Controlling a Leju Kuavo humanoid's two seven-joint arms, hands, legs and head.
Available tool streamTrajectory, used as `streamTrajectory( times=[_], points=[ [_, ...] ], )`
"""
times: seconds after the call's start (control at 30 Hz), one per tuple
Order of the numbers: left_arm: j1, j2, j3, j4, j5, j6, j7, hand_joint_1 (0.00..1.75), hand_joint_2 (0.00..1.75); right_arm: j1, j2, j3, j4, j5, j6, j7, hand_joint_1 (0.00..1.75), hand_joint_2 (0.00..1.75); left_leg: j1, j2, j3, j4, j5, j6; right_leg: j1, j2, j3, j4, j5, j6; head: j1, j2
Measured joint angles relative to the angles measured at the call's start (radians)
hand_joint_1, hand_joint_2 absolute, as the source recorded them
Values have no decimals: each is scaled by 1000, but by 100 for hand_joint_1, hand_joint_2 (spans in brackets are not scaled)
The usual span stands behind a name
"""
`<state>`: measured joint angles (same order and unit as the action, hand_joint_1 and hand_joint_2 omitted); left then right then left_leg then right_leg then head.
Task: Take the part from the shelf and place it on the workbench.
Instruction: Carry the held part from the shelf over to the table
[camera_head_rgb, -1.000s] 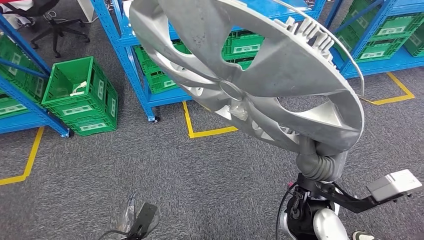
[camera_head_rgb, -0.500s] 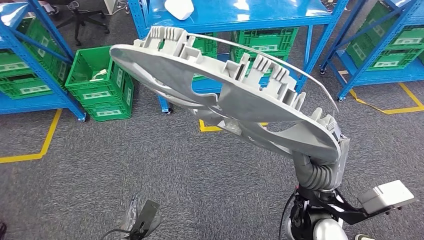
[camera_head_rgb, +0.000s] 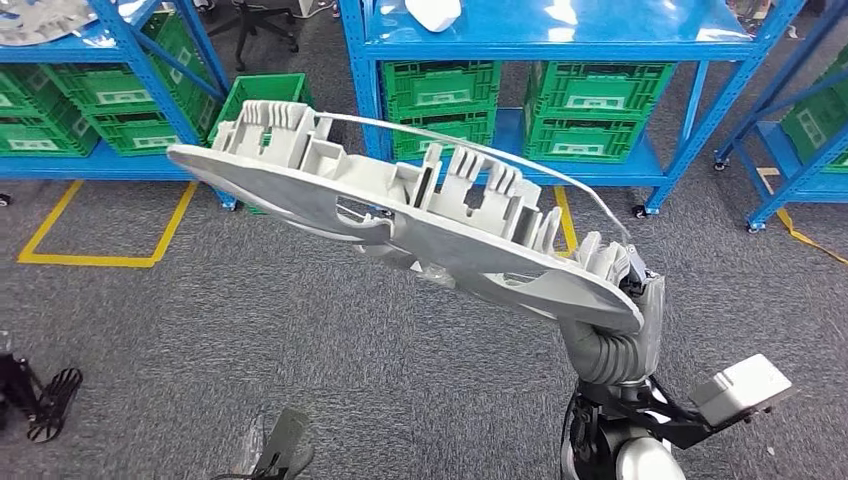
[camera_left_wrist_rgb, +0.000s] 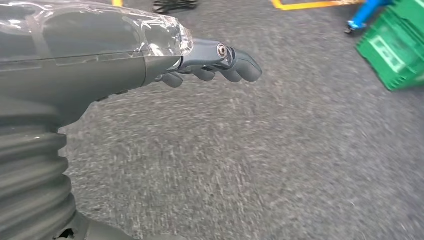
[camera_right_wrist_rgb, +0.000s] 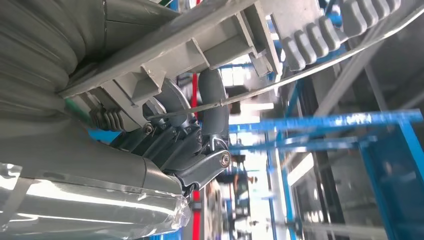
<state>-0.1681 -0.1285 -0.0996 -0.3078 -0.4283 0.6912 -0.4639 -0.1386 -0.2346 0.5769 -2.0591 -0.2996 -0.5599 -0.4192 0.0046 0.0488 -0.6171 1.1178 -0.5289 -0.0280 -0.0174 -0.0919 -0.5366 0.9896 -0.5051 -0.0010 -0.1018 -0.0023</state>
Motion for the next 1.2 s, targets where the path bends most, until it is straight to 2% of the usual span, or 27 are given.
streamTrajectory(
  times=[0.07, 0.1, 0.17, 0.2, 0.23, 0.3, 0.33, 0.37, 0.4, 0.43, 0.47, 0.53, 0.6, 0.67, 0.7, 0.73, 0.8, 0.87, 0.9, 0.93, 0.97, 1.03, 1.07, 1.1, 1.13, 1.17, 1.2],
  points=[
    [-1, 2, 0, 1, 4, 0, -1, 0, 175, -1, -1, 3, 1, -4, 8, 0, 175, 175, -13, 53, 55, -100, 23, 11, 4, -18, 0, 1, 1, 8, -2, 0],
    [-2, 2, 0, 2, 7, 0, -1, 0, 175, -1, -1, 4, 2, -4, 11, 0, 175, 175, -19, 65, 60, -117, 20, 17, 6, -28, -1, 0, 2, 13, -2, 0],
    [-1, 4, 0, 3, 14, 0, -2, 0, 175, -2, -1, 6, 3, -4, 17, 0, 175, 175, -21, 42, 55, -126, 26, 32, 5, -46, -1, 0, 2, 26, 0, 0],
    [-1, 4, 0, 4, 17, 1, -3, 0, 175, -3, -2, 8, 4, -5, 21, 0, 175, 175, -19, 26, 52, -129, 31, 41, 2, -33, -4, 6, -7, 32, 1, 0],
    [-2, 5, 0, 4, 19, 1, -4, 0, 175, -3, -2, 9, 4, -5, 25, 0, 175, 175, -17, 10, 50, -133, 37, 50, 0, -6, -12, 29, -26, 37, 5, 0],
    [-4, 4, 0, 5, 20, 1, -5, 0, 175, -2, -4, 14, 5, -6, 30, 0, 175, 175, -16, -22, 46, -136, 46, 62, -3, 62, -54, 136, -91, 40, 19, 0],
    [-4, 3, 0, 6, 21, 0, -5, 0, 175, -2, -6, 16, 6, -6, 32, 0, 175, 175, -17, -40, 44, -136, 49, 66, -2, 79, -83, 207, -123, 41, 27, 0],
    [-4, 2, 0, 6, 24, -1, -6, 0, 175, -1, -7, 19, 8, -6, 37, 1, 175, 175, -19, -57, 43, -135, 51, 69, 0, 86, -106, 263, -141, 40, 33, 0],
    [-3, 2, 0, 8, 28, -4, -7, 0, 175, -2, -8, 21, 11, -7, 42, 2, 175, 175, -20, -76, 42, -134, 53, 70, 1, 90, -116, 287, -139, 39, 38, 0],
    [-2, 3, 0, 8, 33, -7, -8, 0, 175, -4, -10, 24, 15, -6, 49, 5, 175, 175, -22, -93, 41, -132, 55, 70, 1, 93, -109, 271, -116, 36, 42, 0],
    [-1, 4, 0, 9, 39, -12, -10, 0, 175, -6, -11, 26, 17, -6, 55, 8, 175, 175, -23, -109, 41, -129, 55, 70, 1, 98, -85, 217, -78, 31, 45, 0],
    [0, 3, 0, 9, 48, -18, -12, 0, 175, -12, -13, 31, 19, -6, 64, 14, 175, 175, -23, -136, 37, -121, 56, 67, 0, 131, -30, 89, -14, 19, 51, 0],
    [0, 2, 0, 10, 61, -26, -16, 0, 175, -18, -15, 36, 19, -7, 70, 17, 175, 175, -21, -153, 22, -115, 60, 57, 0, 154, -5, 22, -2, 11, 56, 0],
    [3, 2, 0, 10, 85, -42, -24, 0, 175, -21, -17, 40, 20, -10, 78, 20, 175, 175, -20, -165, 8, -113, 66, 45, -1, 142, -3, 6, -4, 6, 59, 0],
    [5, 3, 0, 10, 97, -50, -28, 0, 175, -21, -18, 42, 21, -12, 83, 21, 175, 175, -23, -147, 4, -108, 61, 40, -4, 133, -2, 0, 0, 3, 60, 0],
    [5, 4, 0, 10, 106, -56, -31, 0, 175, -21, -18, 43, 23, -14, 86, 22, 175, 175, -24, -117, -6, -91, 46, 34, -7, 122, 0, -6, 4, 0, 57, 0],
    [3, 4, 0, 11, 114, -62, -34, 0, 175, -20, -19, 44, 25, -17, 89, 22, 175, 175, -19, -50, -50, 0, -13, 20, -10, 98, 2, -13, 9, -5, 51, 0],
    [2, 4, 0, 11, 119, -67, -35, 0, 175, -19, -21, 46, 27, -19, 90, 23, 175, 175, -1, -41, -110, 124, -64, 3, -12, 71, 1, -13, 9, -4, 45, 0],
    [3, 5, 0, 12, 124, -71, -37, 0, 175, -18, -22, 48, 29, -18, 93, 23, 175, 175, 6, -43, -124, 154, -67, -4, -13, 57, 1, -12, 9, -2, 44, 0],
    [4, 5, 0, 12, 134, -78, -39, 0, 175, -18, -23, 49, 32, -17, 97, 23, 175, 175, 13, -42, -120, 147, -52, -11, -15, 43, 1, -11, 7, 1, 42, 0],
    [4, 5, 0, 13, 147, -88, -41, 0, 175, -17, -23, 51, 33, -14, 104, 25, 175, 175, 18, -34, -94, 102, -22, -17, -18, 31, 2, -9, 5, 6, 41, 0],
    [3, 6, 1, 13, 186, -116, -46, 0, 175, -17, -23, 53, 34, -3, 122, 30, 175, 175, 17, 22, -19, -31, 34, -24, -19, 11, 5, -4, -1, 20, 36, 0],
    [2, 6, 1, 13, 207, -131, -48, 0, 175, -17, -23, 54, 35, 3, 131, 34, 175, 175, 13, 48, 6, -77, 45, -19, -18, 2, 6, -1, -4, 28, 35, 0],
    [2, 6, 2, 14, 226, -145, -49, 0, 175, -17, -24, 55, 35, 8, 139, 36, 175, 175, 9, 64, 16, -99, 46, -11, -15, -6, 7, 0, -5, 36, 36, 0],
    [2, 6, 3, 14, 239, -154, -50, 0, 175, -17, -24, 57, 36, 12, 145, 38, 175, 175, 3, 62, 14, -101, 42, 0, -14, -15, 9, -2, -6, 43, 38, 0],
    [2, 7, 4, 15, 248, -159, -50, 0, 175, -17, -24, 59, 38, 14, 149, 40, 175, 175, 3, 47, 10, -102, 44, 11, -15, -26, 13, -5, -6, 49, 42, 0],
    [2, 8, 5, 16, 252, -161, -51, 0, 175, -17, -24, 62, 39, 16, 152, 40, 175, 175, 4, 33, 9, -103, 46, 20, -17, -22, 15, -5, -11, 55, 46, 0]
  ],
)
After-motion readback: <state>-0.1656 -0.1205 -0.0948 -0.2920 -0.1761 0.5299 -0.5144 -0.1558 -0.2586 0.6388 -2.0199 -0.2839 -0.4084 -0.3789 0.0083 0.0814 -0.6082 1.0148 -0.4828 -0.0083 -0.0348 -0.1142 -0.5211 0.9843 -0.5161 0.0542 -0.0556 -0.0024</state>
